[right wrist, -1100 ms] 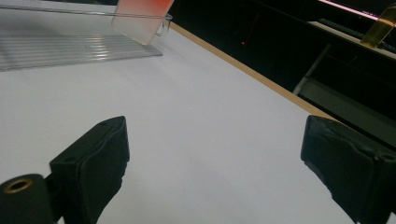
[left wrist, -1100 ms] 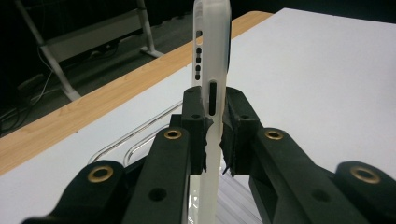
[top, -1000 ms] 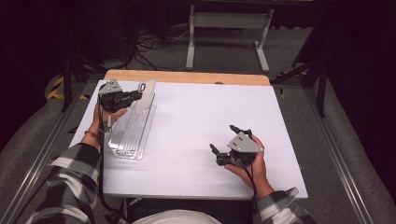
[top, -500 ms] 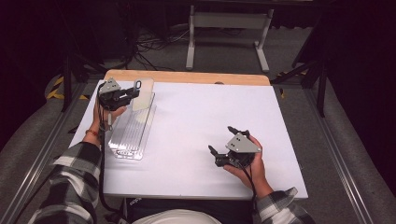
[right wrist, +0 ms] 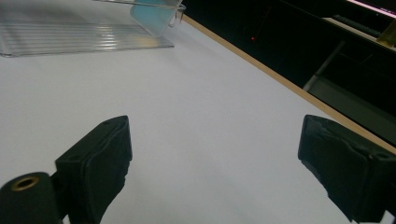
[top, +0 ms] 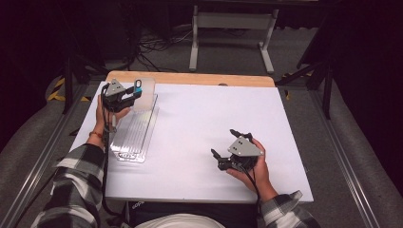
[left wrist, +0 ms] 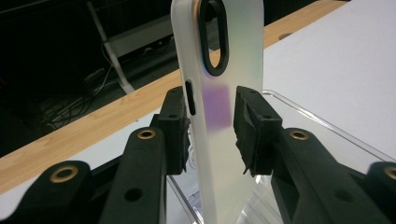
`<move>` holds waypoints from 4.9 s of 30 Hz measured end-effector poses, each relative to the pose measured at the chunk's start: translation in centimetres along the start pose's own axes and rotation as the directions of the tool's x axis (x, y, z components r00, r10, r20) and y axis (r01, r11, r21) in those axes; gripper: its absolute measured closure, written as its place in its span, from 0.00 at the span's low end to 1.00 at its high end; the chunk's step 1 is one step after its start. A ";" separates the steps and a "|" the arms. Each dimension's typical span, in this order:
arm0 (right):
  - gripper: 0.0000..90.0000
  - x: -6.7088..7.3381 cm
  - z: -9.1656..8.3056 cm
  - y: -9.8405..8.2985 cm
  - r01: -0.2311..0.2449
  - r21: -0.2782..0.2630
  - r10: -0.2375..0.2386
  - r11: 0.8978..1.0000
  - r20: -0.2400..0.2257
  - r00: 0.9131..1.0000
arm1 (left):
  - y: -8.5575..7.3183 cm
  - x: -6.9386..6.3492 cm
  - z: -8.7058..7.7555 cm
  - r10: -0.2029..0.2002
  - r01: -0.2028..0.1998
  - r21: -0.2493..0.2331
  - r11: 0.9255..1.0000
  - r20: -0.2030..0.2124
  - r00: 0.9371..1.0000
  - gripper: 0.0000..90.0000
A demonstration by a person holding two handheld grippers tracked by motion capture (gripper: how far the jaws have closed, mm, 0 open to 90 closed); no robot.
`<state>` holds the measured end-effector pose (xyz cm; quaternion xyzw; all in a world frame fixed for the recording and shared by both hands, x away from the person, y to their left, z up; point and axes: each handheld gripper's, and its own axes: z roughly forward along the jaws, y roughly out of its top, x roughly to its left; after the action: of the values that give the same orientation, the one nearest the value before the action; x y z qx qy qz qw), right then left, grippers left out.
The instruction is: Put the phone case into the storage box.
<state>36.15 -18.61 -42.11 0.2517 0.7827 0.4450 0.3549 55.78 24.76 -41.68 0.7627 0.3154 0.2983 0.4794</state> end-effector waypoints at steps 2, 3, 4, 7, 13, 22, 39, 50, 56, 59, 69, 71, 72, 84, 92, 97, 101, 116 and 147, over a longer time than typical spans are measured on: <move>0.11 0.0 0.0 0.0 0.003 0.001 -0.003 1.000 0.000 1.000 | -0.1 0.0 0.1 -0.005 0.005 0.002 1.000 -0.009 1.000 0.72; 0.11 0.0 0.0 0.0 0.002 0.001 -0.002 1.000 -0.001 1.000 | -0.1 0.0 0.1 -0.006 0.006 0.008 1.000 -0.012 1.000 0.71; 0.12 0.0 0.0 0.0 0.006 0.001 -0.006 1.000 -0.001 1.000 | -0.1 0.0 0.1 -0.007 0.007 0.005 1.000 -0.016 1.000 0.71; 0.12 0.0 0.0 0.0 0.010 0.003 -0.010 1.000 -0.003 1.000 | -0.3 0.1 0.1 -0.008 0.009 0.011 1.000 -0.021 1.000 0.70; 0.11 0.1 0.0 0.1 0.017 0.000 -0.017 1.000 -0.002 1.000 | -0.3 0.2 0.2 -0.009 0.010 0.016 1.000 -0.030 1.000 0.70; 0.12 0.2 0.0 0.1 0.022 0.001 -0.022 1.000 -0.003 1.000 | -0.6 0.2 0.3 -0.007 0.009 0.046 0.999 -0.028 1.000 0.68; 0.12 0.2 -0.2 0.2 0.023 -0.005 -0.023 1.000 -0.006 1.000 | -1.0 0.7 0.2 -0.027 0.030 0.062 0.998 -0.051 0.998 0.68; 0.12 0.2 -0.2 0.2 0.022 -0.010 -0.022 1.000 -0.002 1.000 | -1.0 0.8 -0.1 -0.034 0.036 0.052 0.998 -0.050 0.998 0.68; 0.11 0.1 -0.3 0.2 0.020 -0.014 -0.020 1.000 0.001 1.000 | -0.9 0.9 -0.6 -0.043 0.045 0.042 0.998 -0.048 0.998 0.68; 0.11 0.1 -0.3 0.2 0.021 -0.016 -0.021 1.000 0.002 1.000 | -0.8 0.8 -1.0 -0.037 0.039 0.036 0.999 -0.049 0.998 0.68; 0.12 0.1 -0.5 0.3 0.021 -0.018 -0.021 1.000 0.004 1.000 | -0.9 0.9 -1.7 -0.048 0.049 0.023 0.999 -0.056 0.997 0.68; 0.11 0.1 -0.5 0.3 0.019 -0.019 -0.018 1.000 0.005 1.000 | -0.8 0.9 -1.7 -0.039 0.040 0.019 0.999 -0.066 0.997 0.66; 0.11 0.0 -0.5 0.3 0.019 -0.020 -0.019 1.000 0.005 1.000 | -0.8 0.9 -1.8 -0.039 0.040 0.016 0.999 -0.070 0.997 0.65; 0.11 0.0 -0.5 0.3 0.019 -0.021 -0.019 1.000 0.006 1.000 | -0.4 0.9 -2.4 -0.058 0.056 -0.022 0.998 -0.099 0.993 0.55; 0.12 0.0 -0.5 0.4 0.022 -0.024 -0.022 0.999 0.007 1.000 | -0.3 0.8 -2.8 -0.067 0.064 -0.028 0.998 -0.100 0.993 0.51; 0.12 0.0 -0.6 0.4 0.024 -0.025 -0.024 0.999 0.007 1.000 | -0.3 0.7 -3.0 -0.063 0.060 -0.033 0.998 -0.092 0.994 0.54; 0.12 0.0 -0.6 0.4 0.027 -0.024 -0.027 0.999 0.005 1.000 | -0.5 0.7 -2.8 -0.037 0.036 -0.012 0.999 -0.084 0.996 0.68; 0.12 0.0 -0.5 0.4 0.033 -0.023 -0.033 0.999 0.004 0.999 | -0.7 -0.2 -0.6 0.001 0.005 0.060 0.998 -0.099 0.995 0.83; 0.12 0.0 -0.6 0.4 0.033 -0.032 -0.033 0.999 0.004 0.999 | 0.2 -0.5 -2.5 -0.019 0.019 -0.009 1.000 -0.054 0.998 0.80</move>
<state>35.69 -18.77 -41.54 0.2337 0.7789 0.4512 0.3675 53.59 25.65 -40.64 0.7494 0.3341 0.3155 0.4766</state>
